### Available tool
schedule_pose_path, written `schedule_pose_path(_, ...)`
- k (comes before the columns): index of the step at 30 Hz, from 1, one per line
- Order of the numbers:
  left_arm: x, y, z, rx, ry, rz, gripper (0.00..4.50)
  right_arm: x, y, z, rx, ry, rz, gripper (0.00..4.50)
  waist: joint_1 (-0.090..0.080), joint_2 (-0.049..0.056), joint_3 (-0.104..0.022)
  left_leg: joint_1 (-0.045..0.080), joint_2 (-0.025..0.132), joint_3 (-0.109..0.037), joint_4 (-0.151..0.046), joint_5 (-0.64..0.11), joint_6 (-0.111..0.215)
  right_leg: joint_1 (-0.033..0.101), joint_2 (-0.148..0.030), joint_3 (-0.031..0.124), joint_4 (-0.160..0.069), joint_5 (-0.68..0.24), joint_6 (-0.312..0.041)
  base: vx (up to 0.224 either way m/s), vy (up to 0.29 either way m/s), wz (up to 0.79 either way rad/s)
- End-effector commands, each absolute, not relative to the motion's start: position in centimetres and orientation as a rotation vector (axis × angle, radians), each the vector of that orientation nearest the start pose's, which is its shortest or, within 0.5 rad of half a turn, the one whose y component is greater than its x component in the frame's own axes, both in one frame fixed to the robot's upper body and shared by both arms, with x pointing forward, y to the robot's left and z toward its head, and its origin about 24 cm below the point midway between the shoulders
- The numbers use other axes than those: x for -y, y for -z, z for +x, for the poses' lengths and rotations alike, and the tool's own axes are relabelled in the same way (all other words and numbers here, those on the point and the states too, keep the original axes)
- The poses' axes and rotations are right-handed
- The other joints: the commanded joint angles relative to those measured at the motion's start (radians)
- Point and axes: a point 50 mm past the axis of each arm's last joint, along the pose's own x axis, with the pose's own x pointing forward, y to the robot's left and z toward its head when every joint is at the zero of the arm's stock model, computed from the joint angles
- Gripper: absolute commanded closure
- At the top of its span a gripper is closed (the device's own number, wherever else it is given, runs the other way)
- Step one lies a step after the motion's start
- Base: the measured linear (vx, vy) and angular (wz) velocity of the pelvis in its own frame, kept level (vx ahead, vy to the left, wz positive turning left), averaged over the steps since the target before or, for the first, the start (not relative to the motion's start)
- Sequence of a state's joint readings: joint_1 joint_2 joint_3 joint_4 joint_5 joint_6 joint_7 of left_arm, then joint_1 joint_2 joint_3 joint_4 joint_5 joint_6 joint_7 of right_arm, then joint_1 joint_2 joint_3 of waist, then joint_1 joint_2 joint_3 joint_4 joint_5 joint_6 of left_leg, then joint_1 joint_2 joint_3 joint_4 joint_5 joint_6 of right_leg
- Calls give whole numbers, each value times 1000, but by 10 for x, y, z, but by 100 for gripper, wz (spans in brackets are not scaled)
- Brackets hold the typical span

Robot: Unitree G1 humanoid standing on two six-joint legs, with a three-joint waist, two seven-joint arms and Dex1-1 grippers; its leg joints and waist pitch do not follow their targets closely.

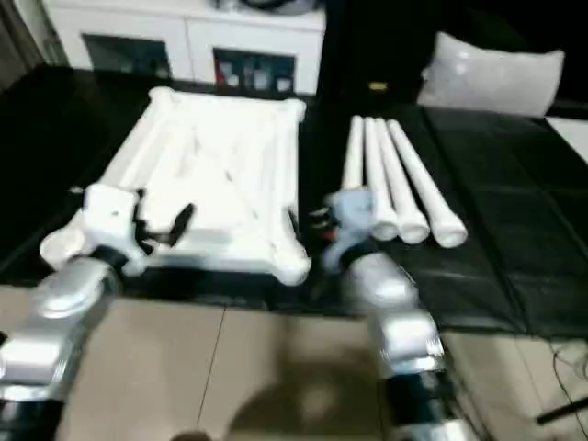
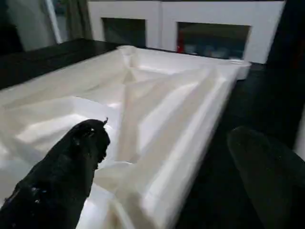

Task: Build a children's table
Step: Move to table

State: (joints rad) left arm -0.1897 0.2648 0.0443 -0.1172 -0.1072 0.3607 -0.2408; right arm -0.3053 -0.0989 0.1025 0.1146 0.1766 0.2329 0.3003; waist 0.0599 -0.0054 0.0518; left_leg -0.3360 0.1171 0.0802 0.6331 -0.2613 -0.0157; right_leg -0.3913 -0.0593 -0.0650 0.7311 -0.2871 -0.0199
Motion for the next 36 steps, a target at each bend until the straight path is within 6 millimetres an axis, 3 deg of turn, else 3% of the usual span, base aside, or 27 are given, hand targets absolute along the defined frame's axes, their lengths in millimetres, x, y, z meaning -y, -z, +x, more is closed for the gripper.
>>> schedule_pose_path(1,-172,-89,285,-63,273,120,8,118,-73,301,-59,-447,19,0,-18,-9,-61,66,75,-25,-83,99,373,-18,-56,42,-122,118,-10,59,-18,4)
schedule_pose_path(2,-171,-88,285,-56,275,97,8,118,-74,300,-57,-446,16,0,-18,-9,-61,66,75,-25,-83,99,373,-18,-56,42,-122,118,-10,59,-74,4)
schedule_pose_path(3,-171,-87,286,-43,278,77,8,120,-75,299,-47,-440,11,0,35,-54,-59,-45,-7,26,20,-66,218,132,-185,161,-229,-129,-119,59,-74,4)
schedule_pose_path(4,-171,-86,286,-36,285,73,8,121,-75,298,-41,-437,10,0,48,-42,-57,-54,11,13,42,-43,164,144,-213,169,-244,-240,-167,69,-84,4)
schedule_pose_path(6,-170,-85,284,-36,301,73,8,122,-77,296,-31,-441,8,0,52,-24,-52,-74,36,5,34,25,56,151,-188,135,-240,-317,-245,71,-55,-5)
schedule_pose_path(7,-170,-84,283,-36,307,73,8,122,-78,295,-26,-443,7,0,44,17,-48,-46,71,18,-64,60,35,123,-107,62,-225,-270,-238,71,-20,-5)
schedule_pose_path(8,-170,-84,283,-36,308,73,8,122,-78,294,-25,-444,6,0,44,17,-48,-46,71,18,-64,60,35,123,-107,62,-225,-270,-238,0,0,0)
schedule_pose_path(9,-171,-83,282,-39,316,76,8,122,-79,292,-17,-456,-6,0,-8,37,-66,50,119,-27,-108,36,106,55,-17,4,-139,-90,-182,90,31,0)
schedule_pose_path(11,-171,-83,281,-38,319,71,8,123,-80,291,-20,-456,-8,0,-34,35,-66,110,138,-60,-103,39,275,5,-27,-5,-108,-12,-182,137,42,2)
schedule_pose_path(12,-171,-83,281,-36,317,67,8,123,-79,291,-22,-460,0,0,-40,27,-62,106,136,-59,-102,44,316,4,-38,1,-107,14,-188,110,20,4)
schedule_pose_path(13,-171,-82,281,-32,315,63,8,124,-79,290,-21,-461,0,0,-20,-8,-55,25,69,10,-71,56,338,87,-89,47,-161,89,-246,84,11,6)
schedule_pose_path(14,-171,-82,281,-30,313,56,8,125,-79,290,-23,-449,-18,0,-9,-31,-74,-33,23,29,-34,95,317,162,-95,78,-167,131,-247,73,4,5)
schedule_pose_path(15,-171,-82,281,-30,313,56,8,125,-79,290,-23,-449,-18,0,17,-20,-73,-58,30,31,-17,108,258,177,-129,103,-195,102,-284,73,4,5)
schedule_pose_path(16,-169,-80,278,-29,312,41,8,128,-80,290,-15,-436,-29,0,18,-24,-75,-74,39,28,-15,123,228,189,-127,99,-193,90,-294,73,-15,1)
schedule_pose_path(17,-168,-80,277,-30,311,37,8,128,-80,290,-14,-434,-29,0,17,-15,-77,-76,49,27,-34,175,183,185,-91,69,-177,100,-283,59,-15,-1)
schedule_pose_path(18,-165,-77,271,-42,308,22,8,131,-81,289,-14,-414,-22,0,-1,-10,-82,-24,64,21,-59,236,178,149,-47,32,-148,146,-267,59,-15,-1)
schedule_pose_path(19,-165,-76,271,-43,308,22,8,132,-81,289,-15,-411,-19,0,-22,3,-81,39,87,-12,-72,305,254,99,-21,4,-122,146,-246,93,-24,2)
schedule_pose_path(22,-162,-75,266,-49,317,16,8,130,-78,287,-63,-414,15,0,-47,-4,-70,106,117,-50,-75,261,428,35,-42,4,-113,41,-225,85,-20,4)
schedule_pose_path(23,-162,-75,266,-49,318,14,8,128,-78,286,-55,-427,14,0,-46,-12,-66,87,105,-35,-73,226,432,53,-56,15,-127,50,-231,0,0,0)
schedule_pose_path(24,-162,-76,265,-48,318,15,8,126,-79,285,-47,-440,5,0,-5,-37,-58,-40,23,31,-29,139,339,179,-97,78,-192,4,-242,0,0,0)
schedule_pose_path(26,-164,-77,266,-45,316,16,8,123,-78,283,-46,-456,-2,0,15,-26,-58,-38,47,37,-29,88,236,185,-120,86,-218,-144,-262,0,0,0)
schedule_pose_path(27,-165,-78,266,-42,314,24,8,123,-77,281,-52,-458,0,0,20,-17,-56,-41,52,36,-48,99,166,194,-90,69,-215,-175,-254,0,0,0)
schedule_pose_path(28,-165,-78,266,-42,313,30,8,123,-77,281,-54,-457,1,0,-2,-6,-62,25,74,18,-88,139,150,150,-38,23,-178,-57,-236,0,0,0)
schedule_pose_path(32,-166,-80,263,-44,314,42,8,124,-77,280,-56,-444,-5,0,-32,-3,-73,126,105,-50,-88,262,371,63,-28,-4,-120,45,-203,76,-19,4)
schedule_pose_path(33,-168,-79,262,-53,305,48,8,125,-77,280,-59,-451,-6,0,-33,-20,-70,113,100,-42,-78,243,425,66,-58,17,-127,68,-195,66,-9,8)
schedule_pose_path(34,-169,-79,261,-57,300,51,8,125,-77,279,-61,-454,-7,0,-12,-48,-78,0,5,18,-24,255,385,186,-67,70,-155,181,-195,0,0,0)
schedule_pose_path(36,-169,-78,261,-59,299,45,8,125,-77,279,-64,-465,-12,0,17,-41,-70,-61,9,23,6,184,303,225,-119,115,-191,181,-231,0,0,0)
